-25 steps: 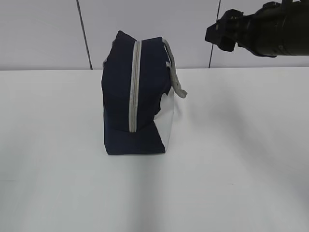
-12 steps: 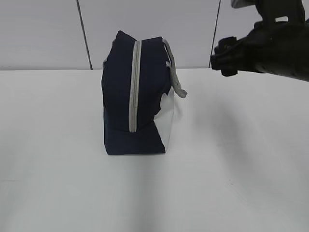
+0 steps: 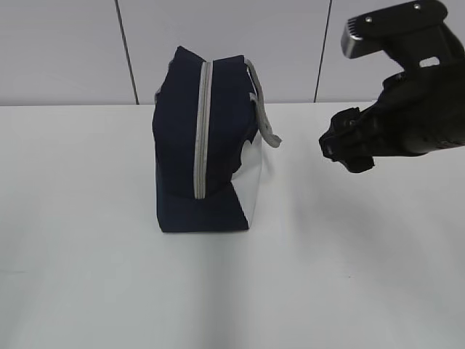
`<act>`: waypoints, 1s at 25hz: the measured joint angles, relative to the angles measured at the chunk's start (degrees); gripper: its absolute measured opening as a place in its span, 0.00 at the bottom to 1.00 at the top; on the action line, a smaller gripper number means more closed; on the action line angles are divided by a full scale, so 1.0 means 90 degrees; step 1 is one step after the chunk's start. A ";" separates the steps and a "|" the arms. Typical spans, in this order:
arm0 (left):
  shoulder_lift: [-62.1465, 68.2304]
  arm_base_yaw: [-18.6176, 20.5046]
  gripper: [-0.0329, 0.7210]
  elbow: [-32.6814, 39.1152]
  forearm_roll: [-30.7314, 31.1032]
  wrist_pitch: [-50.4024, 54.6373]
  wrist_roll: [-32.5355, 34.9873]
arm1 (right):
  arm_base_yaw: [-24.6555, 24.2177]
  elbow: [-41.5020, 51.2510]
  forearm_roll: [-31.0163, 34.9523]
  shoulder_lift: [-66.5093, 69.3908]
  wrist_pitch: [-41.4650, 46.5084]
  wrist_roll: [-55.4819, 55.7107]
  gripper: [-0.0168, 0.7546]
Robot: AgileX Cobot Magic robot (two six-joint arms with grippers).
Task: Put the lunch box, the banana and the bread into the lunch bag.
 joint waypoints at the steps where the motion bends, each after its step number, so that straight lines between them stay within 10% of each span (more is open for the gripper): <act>1: 0.0000 0.0000 0.63 0.0000 0.0000 0.0000 0.0000 | 0.0000 0.0000 0.0671 -0.0174 0.0036 -0.0580 0.78; 8: 0.0000 0.0000 0.63 0.0000 0.0000 0.0000 0.0000 | 0.0004 0.0181 0.2670 -0.1147 0.0360 -0.2397 0.78; 25: 0.0000 0.0000 0.63 0.0000 -0.0006 0.0000 0.0000 | 0.0004 0.1719 0.2947 -0.5852 0.2881 -0.2208 0.78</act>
